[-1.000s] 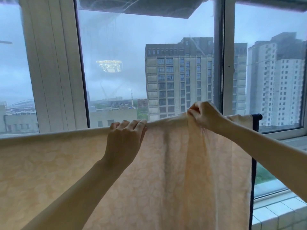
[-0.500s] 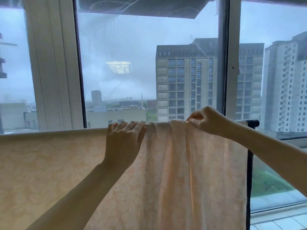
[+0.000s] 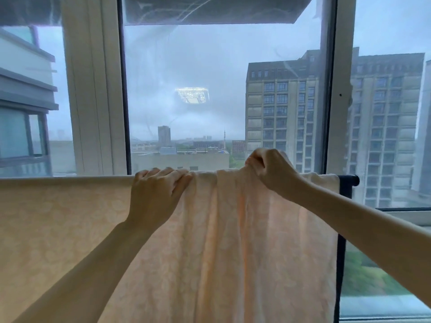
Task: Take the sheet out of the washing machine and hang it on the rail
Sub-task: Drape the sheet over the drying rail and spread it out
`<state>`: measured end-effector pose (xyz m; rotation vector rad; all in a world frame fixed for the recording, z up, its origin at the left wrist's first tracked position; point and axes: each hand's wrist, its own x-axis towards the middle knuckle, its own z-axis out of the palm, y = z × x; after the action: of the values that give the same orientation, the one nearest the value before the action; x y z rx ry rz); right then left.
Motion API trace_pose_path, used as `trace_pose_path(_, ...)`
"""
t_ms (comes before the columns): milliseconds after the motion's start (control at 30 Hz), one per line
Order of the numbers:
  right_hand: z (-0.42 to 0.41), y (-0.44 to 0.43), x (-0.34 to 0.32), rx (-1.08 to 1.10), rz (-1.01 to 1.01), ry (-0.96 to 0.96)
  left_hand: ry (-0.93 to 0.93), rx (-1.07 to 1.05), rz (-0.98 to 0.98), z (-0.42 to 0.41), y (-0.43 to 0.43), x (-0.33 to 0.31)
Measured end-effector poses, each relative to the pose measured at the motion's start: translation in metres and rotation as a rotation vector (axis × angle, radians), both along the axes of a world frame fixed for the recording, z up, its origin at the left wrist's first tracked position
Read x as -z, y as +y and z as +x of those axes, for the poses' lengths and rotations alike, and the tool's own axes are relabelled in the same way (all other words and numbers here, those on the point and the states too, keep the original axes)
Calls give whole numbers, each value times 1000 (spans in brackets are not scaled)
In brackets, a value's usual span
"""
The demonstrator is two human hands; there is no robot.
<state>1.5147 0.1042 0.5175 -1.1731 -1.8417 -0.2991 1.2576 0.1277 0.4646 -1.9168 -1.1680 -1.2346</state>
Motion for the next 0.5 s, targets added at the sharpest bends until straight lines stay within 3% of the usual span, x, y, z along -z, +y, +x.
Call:
trace_pose_path(100,37,-4,-23,58,36,253,11,-12,-3,-1,-1,-1)
trace_pose_path(167,71,-3,-28,186,97,303,13,-16,5,-3,1,0)
trace_pose_path(333,109,-9,-1,351,-152,-80,-6,-5,9,2,9,2)
trace_pose_path(500,71,-26,-13,102,-114,-103,-16,0,23,6,10,2)
